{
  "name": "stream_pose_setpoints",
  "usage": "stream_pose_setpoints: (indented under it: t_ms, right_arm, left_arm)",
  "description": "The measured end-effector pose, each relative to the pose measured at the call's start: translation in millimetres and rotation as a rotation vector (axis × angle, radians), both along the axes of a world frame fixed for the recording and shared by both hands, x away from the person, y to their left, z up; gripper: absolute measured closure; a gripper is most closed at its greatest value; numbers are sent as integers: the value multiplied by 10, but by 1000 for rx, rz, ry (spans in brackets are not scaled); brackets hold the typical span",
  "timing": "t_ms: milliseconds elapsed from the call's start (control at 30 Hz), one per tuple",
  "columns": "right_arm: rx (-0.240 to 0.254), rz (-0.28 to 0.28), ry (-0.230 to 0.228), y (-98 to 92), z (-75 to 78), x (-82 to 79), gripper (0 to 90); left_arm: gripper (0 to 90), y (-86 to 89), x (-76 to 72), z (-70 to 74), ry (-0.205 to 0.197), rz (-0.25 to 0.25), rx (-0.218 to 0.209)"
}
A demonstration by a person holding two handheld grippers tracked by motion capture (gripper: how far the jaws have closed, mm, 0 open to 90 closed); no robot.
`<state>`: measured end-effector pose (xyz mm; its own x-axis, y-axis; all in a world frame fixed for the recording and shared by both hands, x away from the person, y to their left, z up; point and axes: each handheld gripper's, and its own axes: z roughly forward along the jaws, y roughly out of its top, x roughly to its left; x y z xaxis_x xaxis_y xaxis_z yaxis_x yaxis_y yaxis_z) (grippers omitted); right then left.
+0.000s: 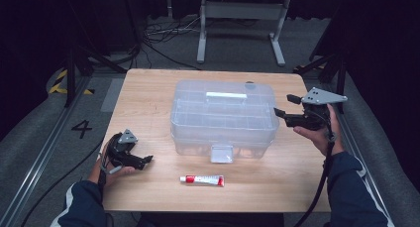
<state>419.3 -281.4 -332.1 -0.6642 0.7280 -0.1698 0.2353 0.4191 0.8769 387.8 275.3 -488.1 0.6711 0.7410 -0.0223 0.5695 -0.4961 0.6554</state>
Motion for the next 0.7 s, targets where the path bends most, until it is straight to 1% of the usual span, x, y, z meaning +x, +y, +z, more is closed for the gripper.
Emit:
stream_pose_setpoints:
  t_ms: [167, 300, 700]
  right_arm:
    - [8, 16, 5, 63, 19, 21, 341]
    - [-4, 35, 3, 149, 42, 35, 346]
    - [-20, 64, 12, 309, 42, 91, 345]
  left_arm:
    - [5, 0, 0, 0, -1, 1, 0]
    - [5, -1, -1, 0, -1, 2, 0]
    - [5, -1, -2, -1, -1, 3, -1]
